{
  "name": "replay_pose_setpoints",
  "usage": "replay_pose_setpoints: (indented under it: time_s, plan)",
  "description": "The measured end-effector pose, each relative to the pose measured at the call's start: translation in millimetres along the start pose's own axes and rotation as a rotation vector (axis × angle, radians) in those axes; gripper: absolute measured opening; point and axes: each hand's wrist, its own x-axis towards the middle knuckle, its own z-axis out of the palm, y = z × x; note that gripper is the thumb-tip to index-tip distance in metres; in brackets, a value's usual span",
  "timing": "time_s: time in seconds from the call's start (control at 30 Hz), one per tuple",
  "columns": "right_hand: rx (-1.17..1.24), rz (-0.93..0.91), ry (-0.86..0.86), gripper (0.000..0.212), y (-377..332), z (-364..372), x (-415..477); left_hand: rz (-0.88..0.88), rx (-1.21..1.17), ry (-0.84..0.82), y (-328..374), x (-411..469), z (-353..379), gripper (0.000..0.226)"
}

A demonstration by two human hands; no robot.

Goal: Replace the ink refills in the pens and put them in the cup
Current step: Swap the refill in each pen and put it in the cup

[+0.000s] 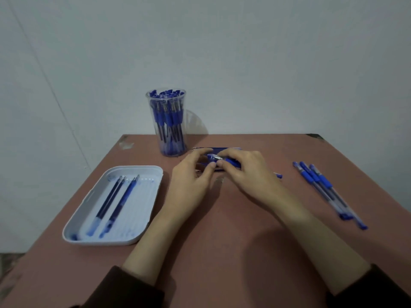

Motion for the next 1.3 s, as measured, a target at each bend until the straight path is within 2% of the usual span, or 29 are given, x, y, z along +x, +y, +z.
replay_pose_setpoints:
  time_s: [0.23, 0.5, 0.63, 0.7, 0.77, 0.9, 1.0, 1.07, 1.17, 1.23, 1.3]
  plan:
    - [-0.122, 0.021, -0.015, 0.023, 5.0, -0.1, -1.6, -0.067, -0.095, 0.015, -5.1, 4.0, 1.4, 0.011]
    - [-0.19, 0.048, -0.005, 0.026, 2.0, -3.1, -4.8, -0.114, -0.149, 0.015, -8.1, 5.6, -1.1, 0.016]
    - [-0.335, 0.136, -0.058, 0.023, 9.1, -7.1, -3.1, -0.14, -0.091, 0.041, -7.2, 4.4, -0.8, 0.013]
    - [-0.378, 0.21, -0.058, 0.026, 16.2, -9.9, -1.7, -0.123, -0.002, -0.016, -5.1, 2.7, -0.4, 0.009]
    - [-0.32, 0.264, -0.034, 0.022, 20.5, -12.7, -0.5, -0.09, 0.075, -0.133, -3.0, 0.1, 0.2, 0.004]
    - [-0.097, 0.271, 0.042, 0.014, 20.6, -12.5, 0.8, 0.023, 0.241, -0.31, -0.9, -3.0, -0.2, 0.026]
    - [-0.041, 0.205, 0.1, 0.009, 19.5, -10.2, 0.4, 0.003, 0.291, -0.417, -3.3, -2.3, -1.9, 0.028]
    - [0.047, 0.188, 0.126, 0.012, 17.3, -9.4, 0.0, -0.001, 0.2, -0.364, -5.0, -0.7, -0.2, 0.025]
    - [0.31, 0.231, 0.095, 0.012, 10.1, -7.9, 0.1, -0.202, -0.271, -0.161, 1.7, 2.0, -2.0, 0.021]
    - [0.538, 0.297, 0.018, 0.013, 2.3, -7.5, -0.8, -0.323, -0.617, -0.172, 5.4, 2.9, -4.1, 0.023]
    - [0.695, 0.373, -0.101, 0.03, -5.4, -6.6, -1.7, -0.339, -0.772, -0.205, 6.4, 3.7, -6.4, 0.025]
